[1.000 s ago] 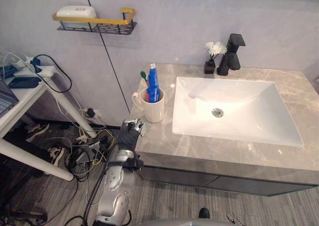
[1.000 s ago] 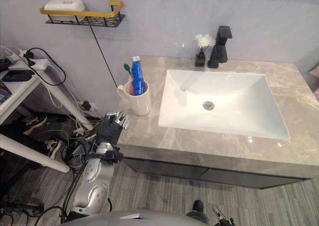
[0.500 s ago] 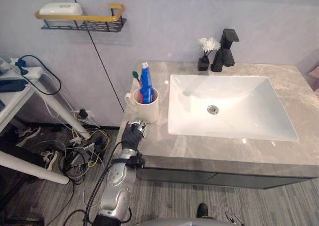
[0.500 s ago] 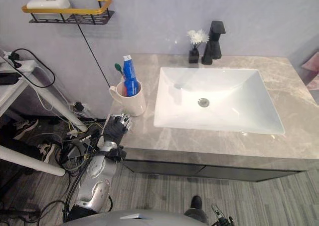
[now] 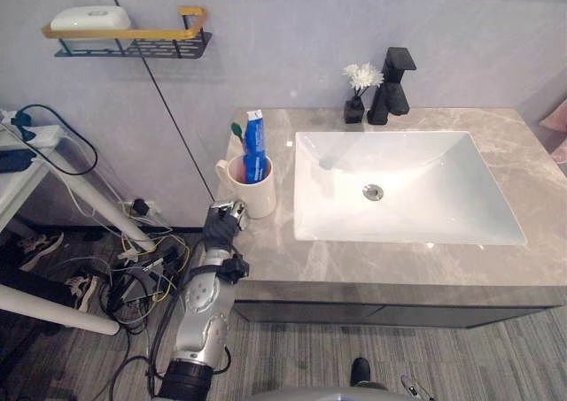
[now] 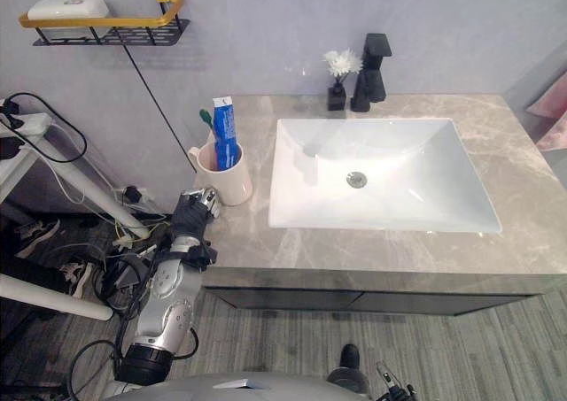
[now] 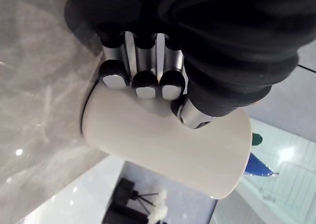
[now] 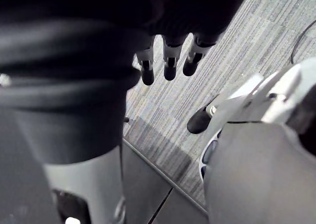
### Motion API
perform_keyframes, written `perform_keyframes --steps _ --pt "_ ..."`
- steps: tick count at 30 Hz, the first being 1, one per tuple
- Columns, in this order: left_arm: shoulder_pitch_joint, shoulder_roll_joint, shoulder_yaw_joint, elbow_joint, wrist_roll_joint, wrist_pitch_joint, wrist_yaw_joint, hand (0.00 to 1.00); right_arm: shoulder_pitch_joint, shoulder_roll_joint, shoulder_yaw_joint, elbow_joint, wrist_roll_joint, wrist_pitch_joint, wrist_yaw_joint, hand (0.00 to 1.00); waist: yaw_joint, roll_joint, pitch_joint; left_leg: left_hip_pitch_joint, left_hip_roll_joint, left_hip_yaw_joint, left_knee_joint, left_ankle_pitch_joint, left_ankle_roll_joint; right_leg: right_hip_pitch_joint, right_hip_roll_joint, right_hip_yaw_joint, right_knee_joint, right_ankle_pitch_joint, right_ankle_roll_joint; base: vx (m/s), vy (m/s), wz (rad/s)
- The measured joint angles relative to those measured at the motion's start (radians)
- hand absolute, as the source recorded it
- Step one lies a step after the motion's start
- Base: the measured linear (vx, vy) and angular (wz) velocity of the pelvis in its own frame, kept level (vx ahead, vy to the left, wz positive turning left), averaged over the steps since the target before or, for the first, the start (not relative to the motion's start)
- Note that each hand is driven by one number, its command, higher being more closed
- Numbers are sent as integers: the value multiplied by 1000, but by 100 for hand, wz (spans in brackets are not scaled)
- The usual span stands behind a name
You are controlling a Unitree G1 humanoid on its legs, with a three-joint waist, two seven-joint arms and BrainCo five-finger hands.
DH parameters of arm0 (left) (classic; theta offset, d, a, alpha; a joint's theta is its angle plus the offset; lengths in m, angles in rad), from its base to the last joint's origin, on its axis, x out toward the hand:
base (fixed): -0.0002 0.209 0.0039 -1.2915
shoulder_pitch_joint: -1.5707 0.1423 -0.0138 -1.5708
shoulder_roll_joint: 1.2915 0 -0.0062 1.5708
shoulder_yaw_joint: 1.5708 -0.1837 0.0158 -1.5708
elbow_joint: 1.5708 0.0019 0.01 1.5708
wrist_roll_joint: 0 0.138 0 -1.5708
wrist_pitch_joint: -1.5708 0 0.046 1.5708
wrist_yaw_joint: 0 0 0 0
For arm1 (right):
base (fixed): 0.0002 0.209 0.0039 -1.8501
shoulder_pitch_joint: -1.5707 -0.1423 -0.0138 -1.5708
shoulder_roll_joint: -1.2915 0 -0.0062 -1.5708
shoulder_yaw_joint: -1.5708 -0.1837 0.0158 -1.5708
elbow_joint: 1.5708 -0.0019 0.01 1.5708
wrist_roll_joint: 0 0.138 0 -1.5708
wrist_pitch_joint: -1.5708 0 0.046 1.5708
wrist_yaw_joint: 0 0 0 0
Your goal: Organize washtable
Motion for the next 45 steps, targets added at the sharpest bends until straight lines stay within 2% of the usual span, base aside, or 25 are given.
perform_keyframes --steps 10,21,26,33,36,45 --pt "-43 -2 31 35 21 -5 34 100 -2 -11 -4 -3 0 2 0 0 -9 19 11 1 -2 15 0 -5 1 -11 0 15 0 1 2 2 3 -4" --pt "-117 -5 43 88 39 -4 78 100 -3 -10 -5 -3 0 3 0 0 -13 19 12 3 -6 30 0 -14 3 -19 -1 29 0 3 3 7 6 -4" --pt "-155 -9 80 128 58 -3 83 100 -3 -10 -5 -3 0 3 0 0 -15 19 14 10 -7 40 1 -19 3 -19 -1 34 0 3 3 10 9 -6" --pt "-220 -10 119 158 58 -4 143 100 -3 -9 -7 -5 0 3 0 0 -21 18 26 17 -13 55 -2 -24 3 -27 -2 50 0 4 5 18 12 -7" --pt "-231 -9 150 161 58 -4 158 100 -7 -9 -8 -6 0 3 0 0 -37 23 34 18 -14 59 -3 -26 4 -30 -1 53 0 5 6 21 11 -5" --pt "-273 -9 193 194 58 -4 196 100 -7 -8 -35 -6 0 4 0 0 -39 27 41 25 -23 85 -2 -36 13 -42 -4 60 -1 20 2 -1 19 -9"
